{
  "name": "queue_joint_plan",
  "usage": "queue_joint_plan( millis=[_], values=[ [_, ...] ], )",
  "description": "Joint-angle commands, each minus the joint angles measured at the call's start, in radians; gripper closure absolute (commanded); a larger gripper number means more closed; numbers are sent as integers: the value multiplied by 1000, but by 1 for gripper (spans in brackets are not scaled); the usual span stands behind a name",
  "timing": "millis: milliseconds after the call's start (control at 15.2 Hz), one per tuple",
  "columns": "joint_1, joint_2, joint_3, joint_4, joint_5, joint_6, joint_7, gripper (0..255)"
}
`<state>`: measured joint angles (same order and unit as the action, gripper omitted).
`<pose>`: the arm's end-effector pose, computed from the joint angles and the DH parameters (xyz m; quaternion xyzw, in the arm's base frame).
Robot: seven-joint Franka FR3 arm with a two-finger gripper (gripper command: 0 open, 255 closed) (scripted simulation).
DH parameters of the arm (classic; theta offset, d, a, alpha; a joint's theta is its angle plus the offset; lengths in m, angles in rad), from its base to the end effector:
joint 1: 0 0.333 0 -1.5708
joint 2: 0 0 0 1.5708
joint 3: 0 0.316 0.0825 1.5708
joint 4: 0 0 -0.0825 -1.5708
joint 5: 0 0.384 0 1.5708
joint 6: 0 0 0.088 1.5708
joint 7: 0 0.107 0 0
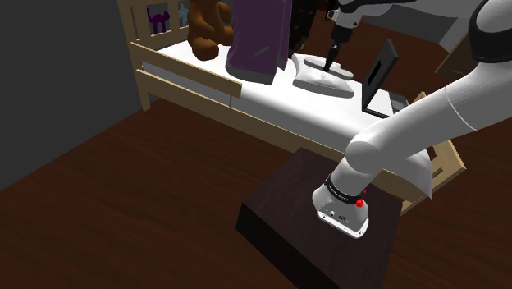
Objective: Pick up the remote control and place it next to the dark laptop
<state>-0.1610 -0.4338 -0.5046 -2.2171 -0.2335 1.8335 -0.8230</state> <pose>0.3212 -0.3046 0.5247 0.9917 0.1283 -0.0040 0.0104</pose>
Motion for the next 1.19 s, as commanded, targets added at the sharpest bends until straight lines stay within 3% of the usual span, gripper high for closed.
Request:
queue_joint_plan(
  millis=[0,1122],
  values=[
    [1,-1,4,28,3,-29,-2,255],
    [16,24,29,276,29,-253,-20,255]
  ],
)
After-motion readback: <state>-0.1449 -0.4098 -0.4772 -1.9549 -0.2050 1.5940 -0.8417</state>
